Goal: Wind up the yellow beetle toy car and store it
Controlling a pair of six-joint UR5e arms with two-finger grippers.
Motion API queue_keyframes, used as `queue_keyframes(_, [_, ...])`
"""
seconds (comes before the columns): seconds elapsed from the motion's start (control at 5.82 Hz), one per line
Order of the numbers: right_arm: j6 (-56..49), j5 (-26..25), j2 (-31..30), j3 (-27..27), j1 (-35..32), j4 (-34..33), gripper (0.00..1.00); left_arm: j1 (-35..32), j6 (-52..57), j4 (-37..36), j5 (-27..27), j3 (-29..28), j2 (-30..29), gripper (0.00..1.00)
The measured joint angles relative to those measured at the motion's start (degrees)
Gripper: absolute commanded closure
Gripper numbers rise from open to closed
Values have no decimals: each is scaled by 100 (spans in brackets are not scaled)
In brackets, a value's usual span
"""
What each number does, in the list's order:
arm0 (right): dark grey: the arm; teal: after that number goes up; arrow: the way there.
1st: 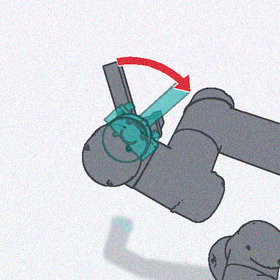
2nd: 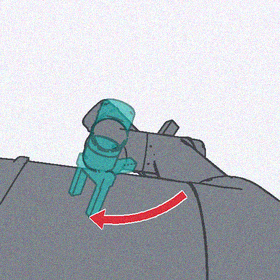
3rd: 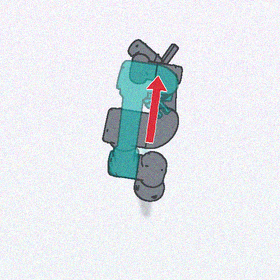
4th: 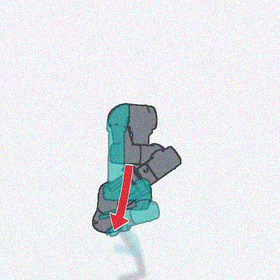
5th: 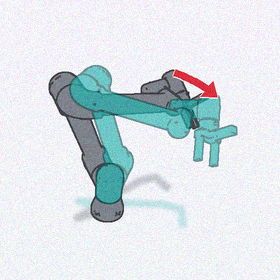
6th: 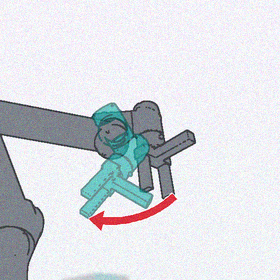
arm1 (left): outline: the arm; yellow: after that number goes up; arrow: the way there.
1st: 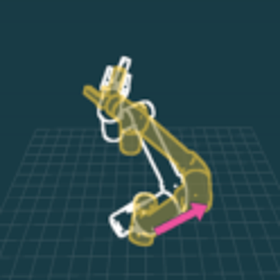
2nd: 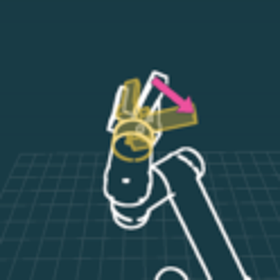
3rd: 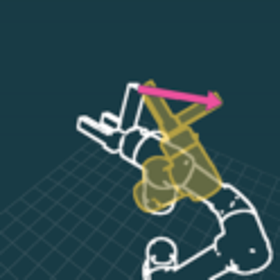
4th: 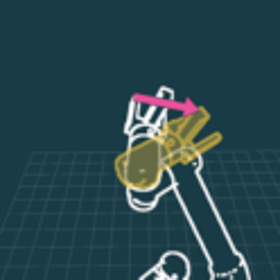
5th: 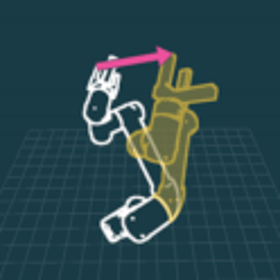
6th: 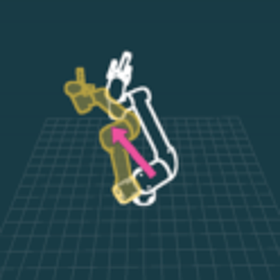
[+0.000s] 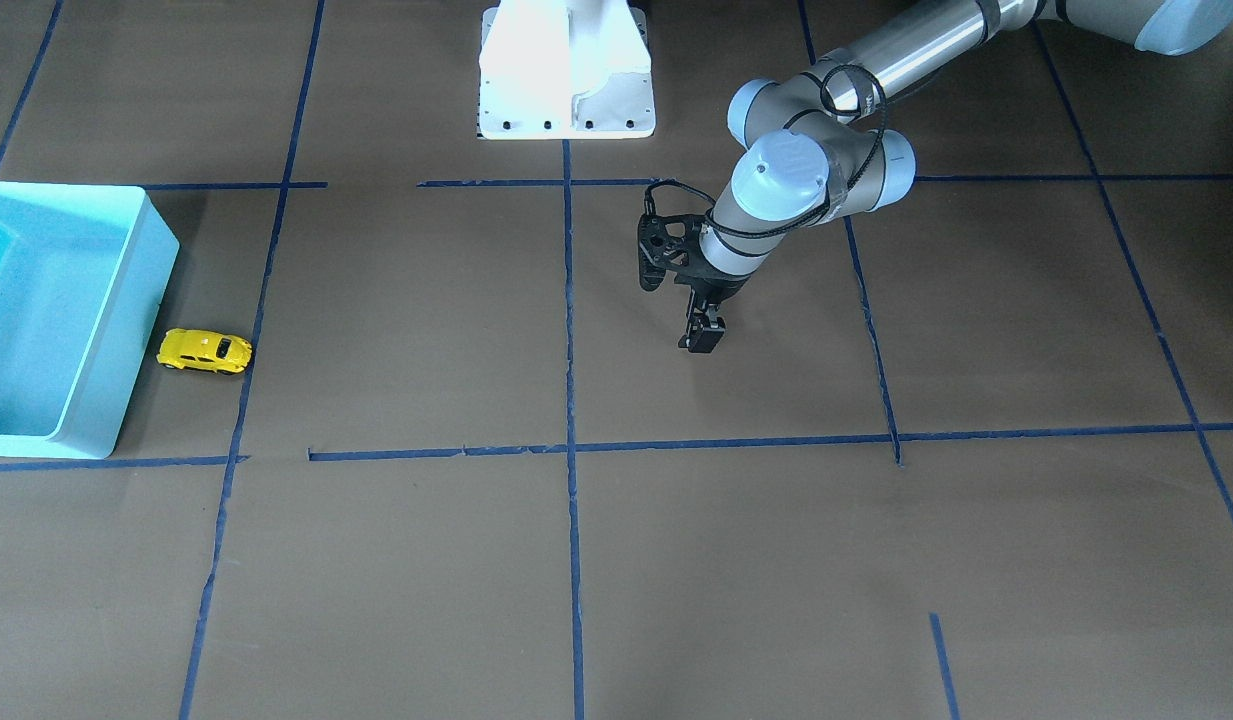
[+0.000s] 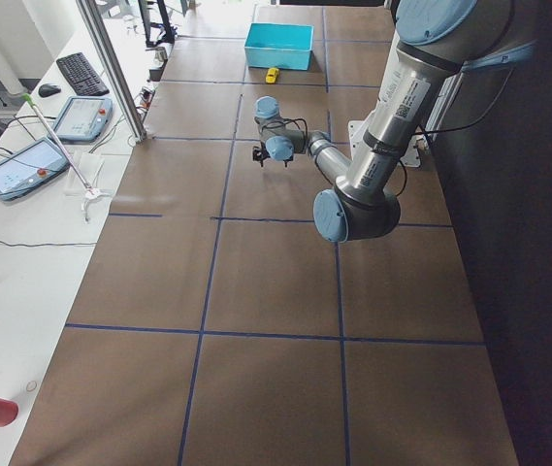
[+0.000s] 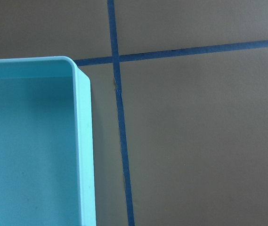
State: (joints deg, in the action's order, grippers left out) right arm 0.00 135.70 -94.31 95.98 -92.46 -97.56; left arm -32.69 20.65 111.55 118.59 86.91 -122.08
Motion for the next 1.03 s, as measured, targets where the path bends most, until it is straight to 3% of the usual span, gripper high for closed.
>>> queue_keyframes(0.34, [0, 3, 2, 9, 0, 2, 0, -232, -16, -233, -1, 88, 6, 0])
queue_keyframes(0.69, [-2, 168, 41, 36, 0, 8, 0, -694, -39, -1127, 2, 383, 32, 0])
queue_keyframes(1.03, [-134, 242, 62, 50, 37, 32, 0, -1417, -57, -2009, 162, 905, 485, 0])
